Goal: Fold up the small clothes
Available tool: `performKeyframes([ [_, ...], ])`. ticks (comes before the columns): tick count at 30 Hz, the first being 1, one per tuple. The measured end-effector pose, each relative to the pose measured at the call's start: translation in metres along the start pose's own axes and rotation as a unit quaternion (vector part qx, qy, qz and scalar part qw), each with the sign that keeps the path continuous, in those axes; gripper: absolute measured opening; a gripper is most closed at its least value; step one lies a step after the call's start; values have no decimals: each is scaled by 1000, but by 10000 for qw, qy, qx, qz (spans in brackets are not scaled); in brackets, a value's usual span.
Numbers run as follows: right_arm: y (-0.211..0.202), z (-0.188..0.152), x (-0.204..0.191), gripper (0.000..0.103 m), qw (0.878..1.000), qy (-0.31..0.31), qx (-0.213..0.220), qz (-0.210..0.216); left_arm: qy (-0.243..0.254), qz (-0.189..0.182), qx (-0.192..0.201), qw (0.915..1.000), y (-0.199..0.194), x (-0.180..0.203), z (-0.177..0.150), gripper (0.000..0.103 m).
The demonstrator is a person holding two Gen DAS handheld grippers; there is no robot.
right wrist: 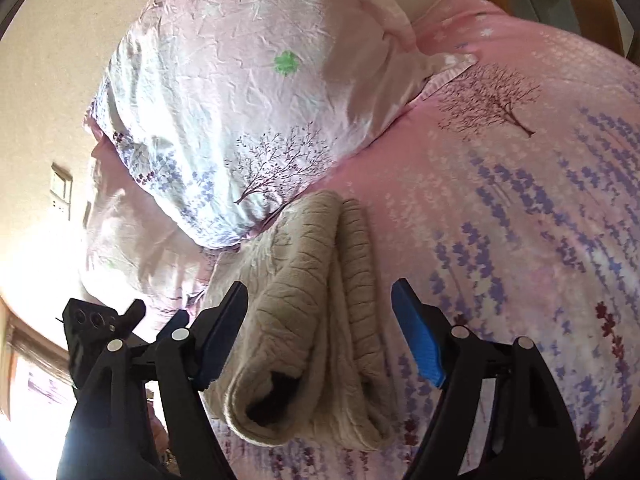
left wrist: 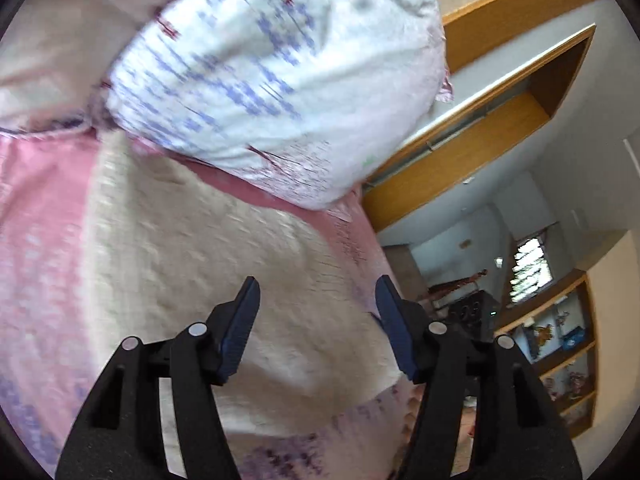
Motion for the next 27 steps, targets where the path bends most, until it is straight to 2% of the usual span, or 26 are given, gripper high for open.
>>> performKeyframes([
  [3, 13, 6, -4, 64, 9999, 15, -137, -77, 96, 729, 234, 9970, -27, -32, 3, 66],
  [7, 35, 12, -9, 58, 9994, -39, -300, -183, -206, 1072, 97, 9940, -30, -69, -4, 67],
  [9, 47, 12, -10, 44, 9987, -103, -415, -276, -331, 1084, -60, 9935, -25, -81, -11, 67],
  [10, 53, 11, -11, 25, 9983, -146, -492, -282, -374, 1087, -136, 9933, -22, -84, -14, 67],
  [13, 49, 10, -22, 10, 9972, -584, -249, -395, -412, 970, -327, 9939, -9, -85, -18, 67],
  [17, 18, 17, -44, 9, 9916, -1122, 413, -502, -272, 838, -411, 9953, -4, -78, -23, 67],
  [19, 8, 20, -46, 9, 9889, -1212, 596, -618, -182, 763, -457, 9959, -3, -73, -25, 67],
  [21, 13, 21, -33, 9, 9895, -1086, 506, -812, -95, 755, -479, 9960, -2, -70, -27, 67],
  [24, 36, 18, 1, 9, 9901, -663, 133, -1233, -93, 732, -542, 9958, 1, -68, -27, 67],
  [27, 47, 13, 18, 9, 9924, -330, -4, -1189, -107, 732, -566, 9957, 2, -69, -27, 67],
])
Point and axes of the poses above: each gripper's, at about its wrist camera, not at the fingertips, and y roughly the way its jaws point, x to its right, z to its top, the point moved 6 cm from there along y, roughly the way its jaws point, and after that the axes turned 1 degree about -x, right-handed, at the moved point
